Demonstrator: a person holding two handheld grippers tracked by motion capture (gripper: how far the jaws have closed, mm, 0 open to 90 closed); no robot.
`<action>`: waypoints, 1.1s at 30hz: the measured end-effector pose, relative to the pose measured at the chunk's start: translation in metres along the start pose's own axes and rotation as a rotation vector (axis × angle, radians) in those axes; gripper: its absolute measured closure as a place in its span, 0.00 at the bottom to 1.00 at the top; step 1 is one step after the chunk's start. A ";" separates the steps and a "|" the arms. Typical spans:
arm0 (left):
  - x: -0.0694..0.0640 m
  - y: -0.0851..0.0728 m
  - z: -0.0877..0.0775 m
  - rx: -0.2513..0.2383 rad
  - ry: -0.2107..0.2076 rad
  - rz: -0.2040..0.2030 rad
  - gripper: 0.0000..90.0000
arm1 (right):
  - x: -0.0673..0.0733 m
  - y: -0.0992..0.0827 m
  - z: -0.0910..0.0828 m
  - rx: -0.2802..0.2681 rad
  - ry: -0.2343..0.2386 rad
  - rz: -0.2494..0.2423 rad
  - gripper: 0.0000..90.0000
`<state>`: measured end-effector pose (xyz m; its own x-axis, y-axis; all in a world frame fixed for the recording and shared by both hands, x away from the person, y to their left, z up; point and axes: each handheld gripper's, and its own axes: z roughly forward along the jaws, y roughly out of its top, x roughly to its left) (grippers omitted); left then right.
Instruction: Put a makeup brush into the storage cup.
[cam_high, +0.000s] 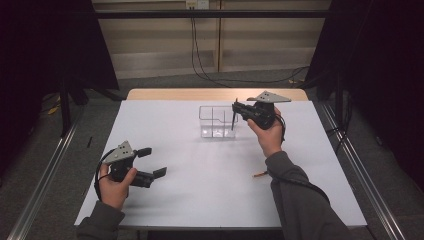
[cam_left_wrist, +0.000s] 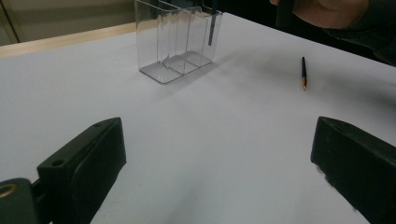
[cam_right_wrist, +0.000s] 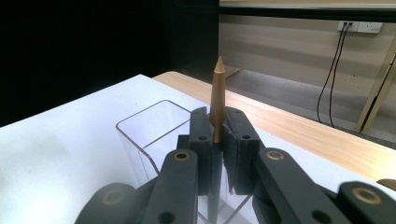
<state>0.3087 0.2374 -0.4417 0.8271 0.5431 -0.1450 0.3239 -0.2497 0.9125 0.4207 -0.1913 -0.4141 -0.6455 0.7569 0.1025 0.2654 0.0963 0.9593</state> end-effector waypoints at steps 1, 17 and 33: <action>0.000 0.000 0.000 -0.003 0.001 -0.002 0.03 | 0.000 0.000 0.000 0.001 -0.001 0.002 0.91; -0.001 0.000 0.000 0.001 0.004 0.000 0.03 | 0.000 0.009 -0.011 0.001 -0.039 0.021 0.24; -0.001 0.000 0.000 0.008 0.017 0.008 0.03 | -0.002 0.006 -0.035 0.010 -0.035 0.023 0.12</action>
<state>0.3079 0.2367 -0.4411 0.8218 0.5546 -0.1306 0.3206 -0.2605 0.9107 0.3991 -0.2149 -0.3991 -0.6139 0.7808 0.1157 0.2877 0.0849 0.9539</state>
